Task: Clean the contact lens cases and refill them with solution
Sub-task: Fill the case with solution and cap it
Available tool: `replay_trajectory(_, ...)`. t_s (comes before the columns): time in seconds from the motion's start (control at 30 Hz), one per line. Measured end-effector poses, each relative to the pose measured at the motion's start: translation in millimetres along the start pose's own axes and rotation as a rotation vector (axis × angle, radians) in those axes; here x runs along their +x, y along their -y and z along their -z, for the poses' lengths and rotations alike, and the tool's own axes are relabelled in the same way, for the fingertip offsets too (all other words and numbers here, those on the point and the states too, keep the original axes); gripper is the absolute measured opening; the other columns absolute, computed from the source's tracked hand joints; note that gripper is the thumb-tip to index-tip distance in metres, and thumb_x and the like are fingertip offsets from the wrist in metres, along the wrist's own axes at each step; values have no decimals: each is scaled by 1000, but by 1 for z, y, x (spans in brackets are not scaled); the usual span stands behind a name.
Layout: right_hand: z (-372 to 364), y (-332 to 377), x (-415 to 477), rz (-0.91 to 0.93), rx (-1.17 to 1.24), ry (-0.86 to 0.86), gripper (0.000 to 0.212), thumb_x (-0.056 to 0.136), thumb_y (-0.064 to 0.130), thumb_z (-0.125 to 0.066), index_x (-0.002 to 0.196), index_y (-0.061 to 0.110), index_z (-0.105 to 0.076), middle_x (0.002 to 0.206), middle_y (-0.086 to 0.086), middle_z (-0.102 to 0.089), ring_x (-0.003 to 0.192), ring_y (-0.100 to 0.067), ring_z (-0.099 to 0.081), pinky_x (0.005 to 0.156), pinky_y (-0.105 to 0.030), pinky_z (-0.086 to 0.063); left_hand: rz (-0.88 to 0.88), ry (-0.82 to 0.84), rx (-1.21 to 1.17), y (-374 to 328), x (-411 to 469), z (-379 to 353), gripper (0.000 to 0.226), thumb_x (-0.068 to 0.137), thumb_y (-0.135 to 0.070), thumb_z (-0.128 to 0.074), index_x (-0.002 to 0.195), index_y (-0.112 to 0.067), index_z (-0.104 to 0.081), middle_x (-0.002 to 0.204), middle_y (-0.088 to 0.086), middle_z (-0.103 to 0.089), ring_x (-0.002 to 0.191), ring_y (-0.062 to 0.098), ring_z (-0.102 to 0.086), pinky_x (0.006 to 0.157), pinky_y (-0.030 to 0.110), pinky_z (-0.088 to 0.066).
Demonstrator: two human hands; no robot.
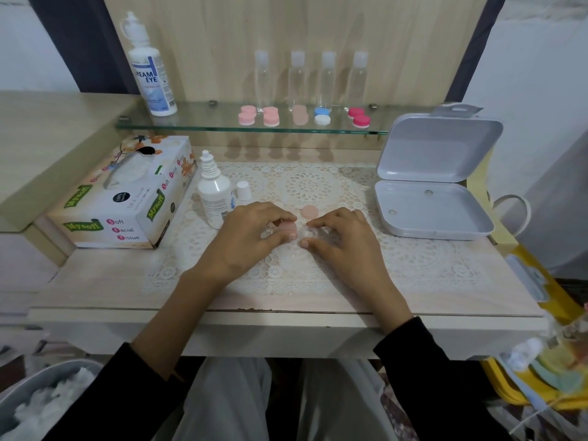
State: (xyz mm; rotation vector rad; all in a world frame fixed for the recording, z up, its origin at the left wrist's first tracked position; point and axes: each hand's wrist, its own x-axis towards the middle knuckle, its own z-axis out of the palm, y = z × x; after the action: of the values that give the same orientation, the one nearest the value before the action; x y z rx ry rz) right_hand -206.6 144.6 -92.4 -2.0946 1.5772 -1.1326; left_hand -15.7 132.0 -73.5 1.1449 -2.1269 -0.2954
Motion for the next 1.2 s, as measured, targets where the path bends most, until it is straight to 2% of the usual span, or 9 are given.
replay_trajectory(0.37, 0, 0, 1, 5, -7, -6, 37, 78, 41, -76, 109, 21, -72, 96, 14, -53, 99, -11, -44, 84, -29, -37, -16, 64, -18, -2, 1, 0, 25, 85, -24, -66, 108, -15, -71, 103, -5, -69, 94, 6, -61, 83, 22, -50)
replay_trajectory(0.43, 0, 0, 1, 4, -5, -4, 37, 78, 40, -76, 109, 21, -72, 96, 14, -54, 99, -11, -44, 83, -28, -36, -8, 97, -44, 0, 1, 0, 24, 87, -15, -65, 111, -15, -69, 106, -5, -68, 96, 1, -59, 84, 15, -47)
replay_trajectory(0.57, 0, 1, 1, -1, -4, -4, 37, 78, 41, -76, 109, 21, -71, 96, 12, -55, 99, -13, -45, 83, -29, -36, 22, 128, -67, -1, 0, -3, 38, 89, -5, -61, 124, -19, -61, 112, -9, -65, 101, -15, -52, 87, 3, -36)
replay_trajectory(0.67, 1, 1, 1, -2, -13, -1, 38, 78, 41, -76, 110, 21, -71, 96, 12, -54, 99, -13, -45, 83, -31, -37, 39, 173, -158, -2, 0, -1, 47, 87, -4, -63, 129, -24, -55, 117, -10, -65, 112, -6, -53, 96, 11, -38)
replay_trajectory(0.77, 0, 0, 0, 1, -10, 0, 37, 79, 41, -75, 110, 21, -71, 96, 13, -54, 100, -14, -46, 83, -31, -38, 22, 140, -146, -2, -4, -3, 46, 83, -27, -69, 127, -25, -57, 121, -11, -60, 116, 0, -51, 99, 21, -41)
replay_trajectory(0.87, 0, 0, 0, -2, -7, 0, 37, 78, 41, -76, 110, 21, -71, 98, 12, -56, 100, -13, -46, 83, -30, -38, 71, 55, -55, 1, -5, -5, 46, 79, -43, -66, 121, -24, -61, 114, -10, -59, 109, 3, -51, 95, 28, -44)
replay_trajectory(1.0, 1, 0, 0, -7, -5, 5, 38, 78, 41, -76, 110, 21, -71, 101, 9, -58, 101, -12, -45, 86, -32, -39, 112, 8, -45, 2, -5, -5, 36, 79, -36, -72, 109, -18, -67, 102, -6, -64, 100, 9, -55, 90, 36, -47)
replay_trajectory(1.1, 0, 0, 0, -13, -5, 9, 39, 78, 41, -75, 110, 20, -71, 102, 9, -59, 102, -12, -45, 87, -32, -39, 108, 14, -69, 1, -5, -5, 32, 80, -34, -69, 108, -19, -67, 102, -8, -64, 100, 9, -54, 91, 37, -47)
replay_trajectory(1.2, 0, 0, 0, -13, -6, 9, 38, 79, 41, -75, 110, 21, -71, 101, 10, -58, 102, -12, -45, 85, -31, -38, 97, 38, -74, 1, -5, -5, 27, 84, -19, -69, 111, -19, -67, 106, -10, -64, 103, 9, -52, 94, 40, -46)
